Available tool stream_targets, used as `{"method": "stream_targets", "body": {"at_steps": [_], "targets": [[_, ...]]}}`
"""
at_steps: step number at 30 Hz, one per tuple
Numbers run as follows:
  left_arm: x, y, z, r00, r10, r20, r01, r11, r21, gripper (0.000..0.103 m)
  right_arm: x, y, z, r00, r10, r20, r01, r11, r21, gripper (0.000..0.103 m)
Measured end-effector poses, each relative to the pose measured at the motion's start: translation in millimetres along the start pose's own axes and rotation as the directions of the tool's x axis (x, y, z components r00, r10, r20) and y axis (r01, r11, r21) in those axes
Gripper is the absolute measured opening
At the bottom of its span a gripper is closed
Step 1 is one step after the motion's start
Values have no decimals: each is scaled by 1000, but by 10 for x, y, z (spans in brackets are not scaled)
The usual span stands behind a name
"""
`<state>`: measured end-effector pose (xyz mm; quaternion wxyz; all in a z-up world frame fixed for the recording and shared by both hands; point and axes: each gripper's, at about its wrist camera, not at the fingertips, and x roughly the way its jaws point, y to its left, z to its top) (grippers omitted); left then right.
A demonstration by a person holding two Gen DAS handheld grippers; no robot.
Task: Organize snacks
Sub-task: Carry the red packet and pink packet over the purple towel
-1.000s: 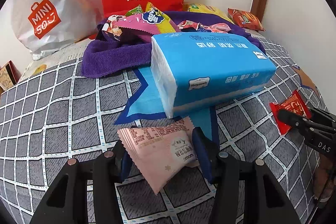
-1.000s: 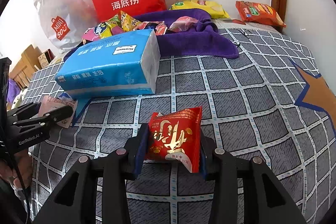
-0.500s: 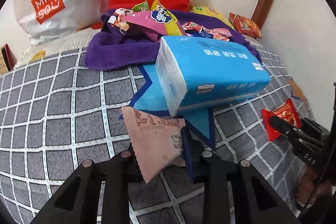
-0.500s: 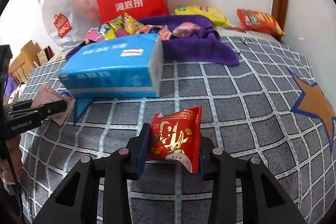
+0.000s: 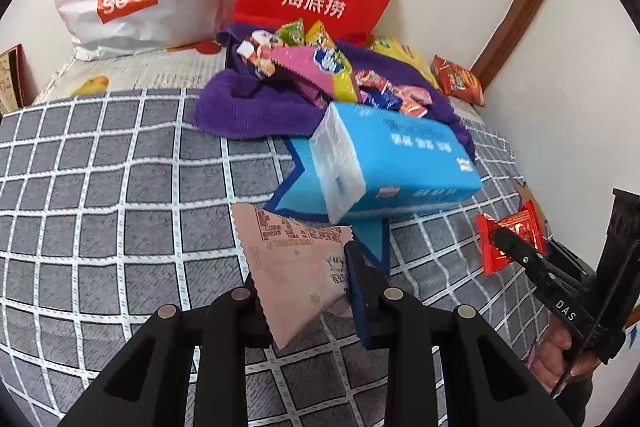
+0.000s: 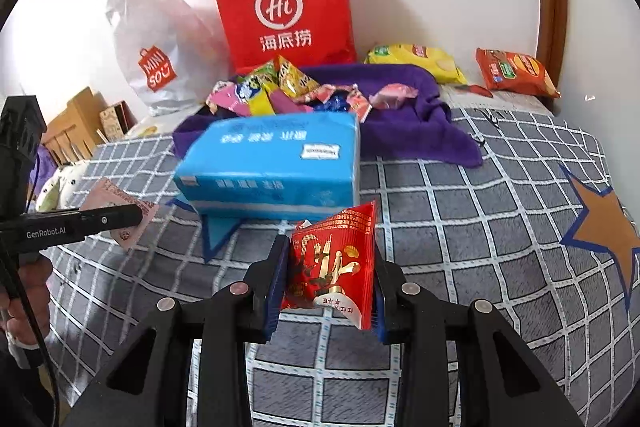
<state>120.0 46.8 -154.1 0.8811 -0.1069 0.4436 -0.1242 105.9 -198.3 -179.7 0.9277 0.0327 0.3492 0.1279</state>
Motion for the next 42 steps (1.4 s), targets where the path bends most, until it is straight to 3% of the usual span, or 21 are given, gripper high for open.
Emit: {"method": "stream_targets", "body": {"at_steps": [10,21,33,42], "targets": [[-159,-147,326,999,12,39,-12,1000,12,26,-69,20,376,999,-3,36,3,1000,5,36],[-119,-147,902,998,40,38,-39,999,-15,26,16,59,1066,995,-8,97,11,1000,-28,36],[127,-90,1684,995,74,63,-72,997,-37,26,512,3,1871,994,-63,94,65,998,-12,36],[430,-33,2023,996,73,40,-71,996,-48,26,874,-36,2184,994,-60,90,60,998,2,36]]}}
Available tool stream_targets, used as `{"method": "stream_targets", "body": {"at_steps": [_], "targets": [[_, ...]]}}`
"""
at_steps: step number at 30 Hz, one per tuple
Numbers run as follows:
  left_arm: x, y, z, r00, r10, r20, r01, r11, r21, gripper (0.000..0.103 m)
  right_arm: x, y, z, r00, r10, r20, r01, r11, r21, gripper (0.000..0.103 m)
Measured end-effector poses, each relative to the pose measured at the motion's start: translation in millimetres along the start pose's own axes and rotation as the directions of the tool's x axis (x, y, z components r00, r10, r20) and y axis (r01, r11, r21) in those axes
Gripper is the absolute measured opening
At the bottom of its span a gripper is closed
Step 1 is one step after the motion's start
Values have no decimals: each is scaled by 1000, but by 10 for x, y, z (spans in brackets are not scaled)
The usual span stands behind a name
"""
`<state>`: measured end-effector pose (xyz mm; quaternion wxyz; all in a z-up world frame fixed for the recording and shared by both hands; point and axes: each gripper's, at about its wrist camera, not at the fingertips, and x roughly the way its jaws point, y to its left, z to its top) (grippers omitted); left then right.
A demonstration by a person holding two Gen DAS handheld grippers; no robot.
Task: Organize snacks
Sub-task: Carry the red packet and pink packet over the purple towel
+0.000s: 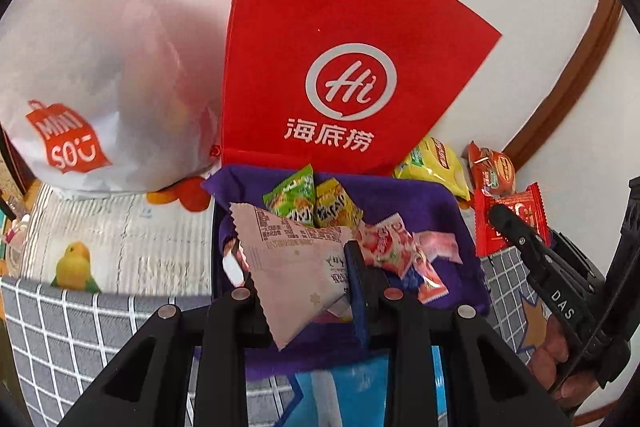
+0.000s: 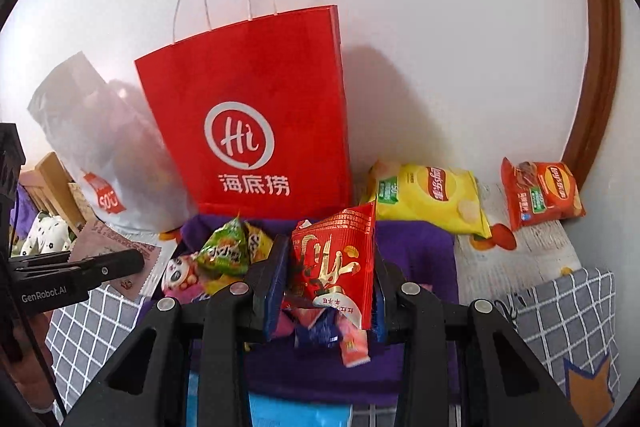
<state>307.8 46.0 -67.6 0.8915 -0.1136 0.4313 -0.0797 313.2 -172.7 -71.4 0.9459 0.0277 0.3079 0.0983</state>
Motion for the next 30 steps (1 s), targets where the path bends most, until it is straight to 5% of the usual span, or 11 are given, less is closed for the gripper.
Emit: {"method": "stream_targets", "body": {"at_steps": [9,18,30], "targets": [[300,173,78,1000,15,-23,-15,1000,-2,26,377,-5,-75,998,-5,-59,4,1000,-26,35],[234,640,163,1000,9,1,-8,992,-122,26,545,-148,-133,995,-8,-99,8,1000,1,36],[532,340,40,997,-41,-65,37,998,-59,26,763,-161,-247,984,-2,-179,-1,1000,-19,36]]}}
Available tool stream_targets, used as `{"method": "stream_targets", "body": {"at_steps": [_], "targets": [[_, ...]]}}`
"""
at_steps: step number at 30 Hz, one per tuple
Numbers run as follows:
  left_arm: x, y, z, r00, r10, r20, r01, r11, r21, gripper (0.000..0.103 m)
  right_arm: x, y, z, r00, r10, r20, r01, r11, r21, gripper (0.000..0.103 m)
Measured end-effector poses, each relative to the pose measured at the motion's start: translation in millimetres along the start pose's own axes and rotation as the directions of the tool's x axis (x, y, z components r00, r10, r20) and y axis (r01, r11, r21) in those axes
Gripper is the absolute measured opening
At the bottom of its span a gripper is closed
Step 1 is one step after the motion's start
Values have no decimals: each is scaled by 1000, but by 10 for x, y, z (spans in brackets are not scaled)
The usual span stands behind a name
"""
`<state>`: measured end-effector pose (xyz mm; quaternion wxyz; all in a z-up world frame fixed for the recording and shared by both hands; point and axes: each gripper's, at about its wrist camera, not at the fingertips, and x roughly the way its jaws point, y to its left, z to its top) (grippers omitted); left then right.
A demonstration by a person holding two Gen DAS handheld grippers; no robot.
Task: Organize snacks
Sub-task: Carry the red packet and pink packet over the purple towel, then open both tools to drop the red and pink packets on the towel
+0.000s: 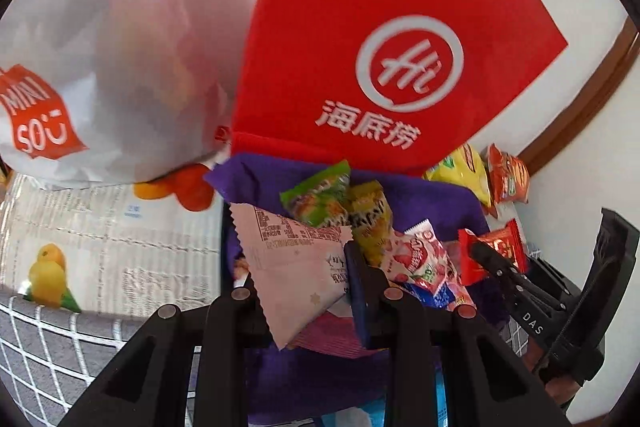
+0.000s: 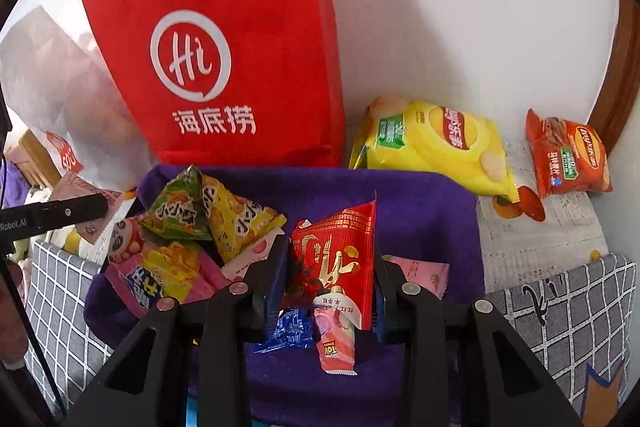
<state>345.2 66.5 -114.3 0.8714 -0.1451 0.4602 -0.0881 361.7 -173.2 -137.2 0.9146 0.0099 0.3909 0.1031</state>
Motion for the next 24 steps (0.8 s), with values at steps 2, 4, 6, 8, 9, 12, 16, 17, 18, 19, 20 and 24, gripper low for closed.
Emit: {"method": "stream_targets", "body": {"at_steps": [2,4,6,8,9,12,16,17,18,19,20,24], "targets": [[48,-43,-23,1000,-5,-9,5,1000,7,26,29,10,-12,1000,2,-11,-2,1000,-6,36],[90,-79,-40,1000,-7,-17,7,1000,13,26,59,11,-19,1000,4,-22,-4,1000,-10,36],[143,-114,-59,1000,-7,-30,8,1000,20,26,77,12,-30,1000,2,-30,-3,1000,-14,36],[192,-140,-79,999,-12,-46,13,1000,25,26,98,7,-39,999,2,-40,-2,1000,-18,36],[214,-150,-88,998,-14,-54,15,1000,26,26,106,4,-41,999,0,-44,-1,1000,-19,36],[273,-183,-113,997,-18,-75,21,999,39,27,135,-9,-48,998,-6,-59,4,1000,-20,36],[271,-222,-125,997,3,-79,3,998,64,27,179,-30,-59,997,-14,-78,13,1000,-17,36],[274,-227,-125,997,2,-81,3,998,66,27,182,-34,-59,997,-14,-81,12,1000,-16,36],[275,-229,-126,997,1,-83,4,998,67,27,183,-36,-59,996,-12,-83,11,1000,-16,36],[276,-235,-128,996,0,-85,6,998,70,27,188,-37,-59,996,-11,-84,10,1000,-16,36],[275,-232,-130,996,1,-87,5,997,74,27,189,-32,-58,996,-12,-86,11,1000,-20,36],[296,-255,-128,996,4,-93,3,997,80,28,203,-21,-53,995,-17,-95,14,1000,-27,36]]}}
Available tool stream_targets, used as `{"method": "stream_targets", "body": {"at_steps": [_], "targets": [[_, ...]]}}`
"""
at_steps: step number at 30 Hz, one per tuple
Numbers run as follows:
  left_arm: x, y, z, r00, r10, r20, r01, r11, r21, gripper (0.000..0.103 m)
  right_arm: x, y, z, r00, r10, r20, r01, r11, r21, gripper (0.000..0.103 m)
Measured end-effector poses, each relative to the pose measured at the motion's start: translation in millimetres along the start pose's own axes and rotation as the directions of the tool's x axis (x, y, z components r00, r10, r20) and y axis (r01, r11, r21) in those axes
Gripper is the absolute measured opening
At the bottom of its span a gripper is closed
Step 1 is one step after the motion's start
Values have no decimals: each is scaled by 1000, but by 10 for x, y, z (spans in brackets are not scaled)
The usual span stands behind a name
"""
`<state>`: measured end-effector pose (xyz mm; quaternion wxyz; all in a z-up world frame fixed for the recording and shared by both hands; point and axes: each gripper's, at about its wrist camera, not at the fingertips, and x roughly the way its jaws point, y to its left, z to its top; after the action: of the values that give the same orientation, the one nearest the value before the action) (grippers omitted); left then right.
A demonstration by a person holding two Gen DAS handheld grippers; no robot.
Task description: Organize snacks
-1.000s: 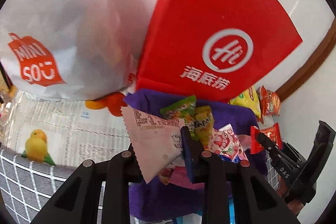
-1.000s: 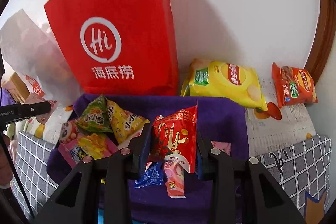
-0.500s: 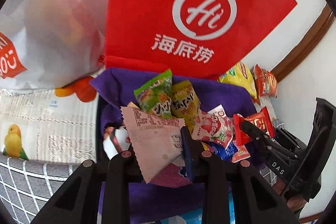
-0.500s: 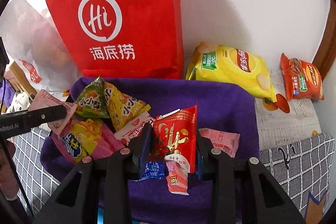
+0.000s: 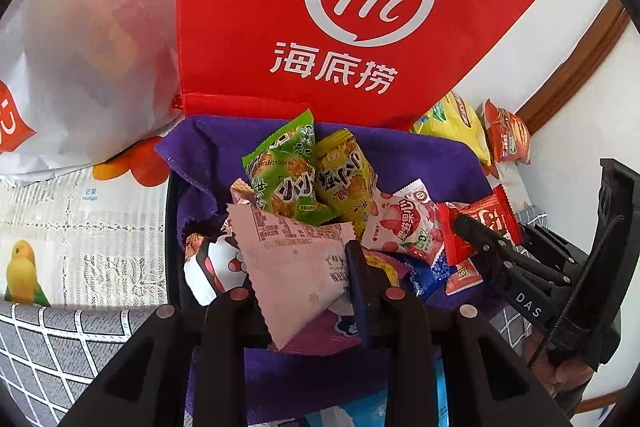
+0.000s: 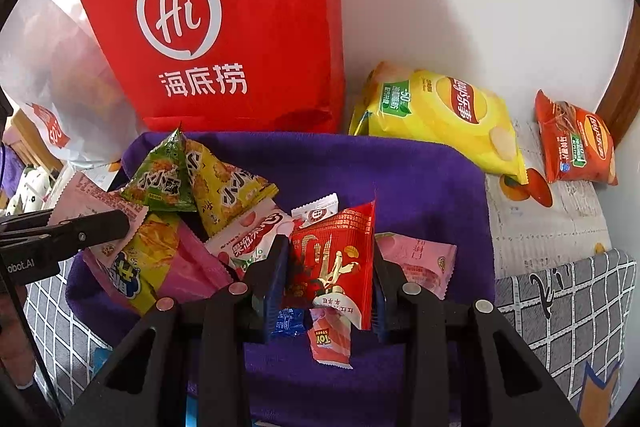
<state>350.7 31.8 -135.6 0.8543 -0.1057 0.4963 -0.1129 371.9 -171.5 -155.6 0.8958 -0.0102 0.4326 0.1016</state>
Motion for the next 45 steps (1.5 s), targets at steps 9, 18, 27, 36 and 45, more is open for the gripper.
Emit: {"method": "stream_targets", "body": {"at_steps": [9,18,27,36,45], "targets": [[0,22,1,1000,-6,-2,6,1000,-5,28,49,0,2,1000,-6,-18,6,1000,-2,36],[-2,10,-1,1000,-3,3,3,1000,-1,28,49,-15,-3,1000,-3,-14,3,1000,1,36],[-39,-83,-11,1000,14,19,-15,999,44,37,-1,4,0,1000,3,-8,-3,1000,-1,42],[-250,-182,12,996,43,81,-49,996,71,63,-240,36,33,999,-32,43,32,999,0,52],[-502,-320,-15,994,25,110,-36,994,101,68,-779,122,22,994,-57,89,54,998,30,61]]}}
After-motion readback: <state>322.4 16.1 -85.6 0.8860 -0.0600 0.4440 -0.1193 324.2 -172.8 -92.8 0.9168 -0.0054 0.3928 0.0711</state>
